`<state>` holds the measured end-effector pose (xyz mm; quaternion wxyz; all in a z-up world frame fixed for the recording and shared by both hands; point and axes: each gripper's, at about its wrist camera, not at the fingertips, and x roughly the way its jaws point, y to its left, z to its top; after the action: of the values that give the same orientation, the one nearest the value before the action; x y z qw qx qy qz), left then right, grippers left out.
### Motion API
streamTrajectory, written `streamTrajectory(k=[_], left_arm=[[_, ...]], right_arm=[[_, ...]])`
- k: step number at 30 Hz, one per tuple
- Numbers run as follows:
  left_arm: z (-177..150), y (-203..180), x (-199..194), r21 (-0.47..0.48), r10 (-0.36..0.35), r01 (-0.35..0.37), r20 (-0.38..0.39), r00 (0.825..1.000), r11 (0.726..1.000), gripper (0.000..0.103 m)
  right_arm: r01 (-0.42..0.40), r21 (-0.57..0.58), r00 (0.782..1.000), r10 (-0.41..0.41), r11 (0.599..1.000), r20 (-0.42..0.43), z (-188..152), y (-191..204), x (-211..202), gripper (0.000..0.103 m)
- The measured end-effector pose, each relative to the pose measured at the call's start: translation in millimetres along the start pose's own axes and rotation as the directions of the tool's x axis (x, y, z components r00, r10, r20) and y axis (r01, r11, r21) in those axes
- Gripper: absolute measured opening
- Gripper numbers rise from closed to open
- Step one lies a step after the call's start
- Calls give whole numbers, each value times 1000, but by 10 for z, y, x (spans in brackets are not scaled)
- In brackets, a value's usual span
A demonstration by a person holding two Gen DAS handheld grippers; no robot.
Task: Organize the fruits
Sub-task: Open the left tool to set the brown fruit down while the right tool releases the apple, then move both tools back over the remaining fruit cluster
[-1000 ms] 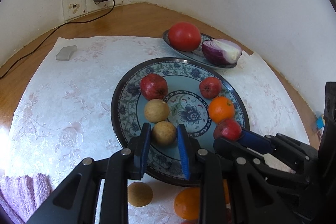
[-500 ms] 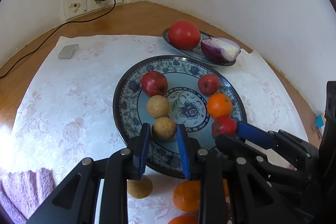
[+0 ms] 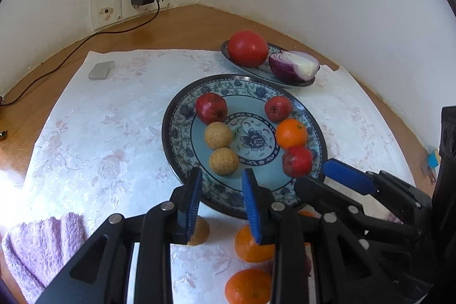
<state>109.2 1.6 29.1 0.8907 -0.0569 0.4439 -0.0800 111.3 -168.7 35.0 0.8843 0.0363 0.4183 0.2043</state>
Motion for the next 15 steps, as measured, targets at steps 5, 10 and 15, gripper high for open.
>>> streamTrajectory(k=[5, 10, 15], left_arm=[[-28, -8, -87, 2, -6, 6, 9, 1000, 1000, 32], [-69, -7, -191, 2, -9, 9, 19, 1000, 1000, 32], [-111, -1, -272, -2, -13, 13, 24, 1000, 1000, 32]], right_arm=[[2, 8, 1000, -2, 1000, 10, -26, -1, -70, 52], [4, 6, 1000, -4, 1000, 19, -49, 8, -139, 52], [5, 3, 1000, -5, 1000, 28, -82, 24, -204, 52]])
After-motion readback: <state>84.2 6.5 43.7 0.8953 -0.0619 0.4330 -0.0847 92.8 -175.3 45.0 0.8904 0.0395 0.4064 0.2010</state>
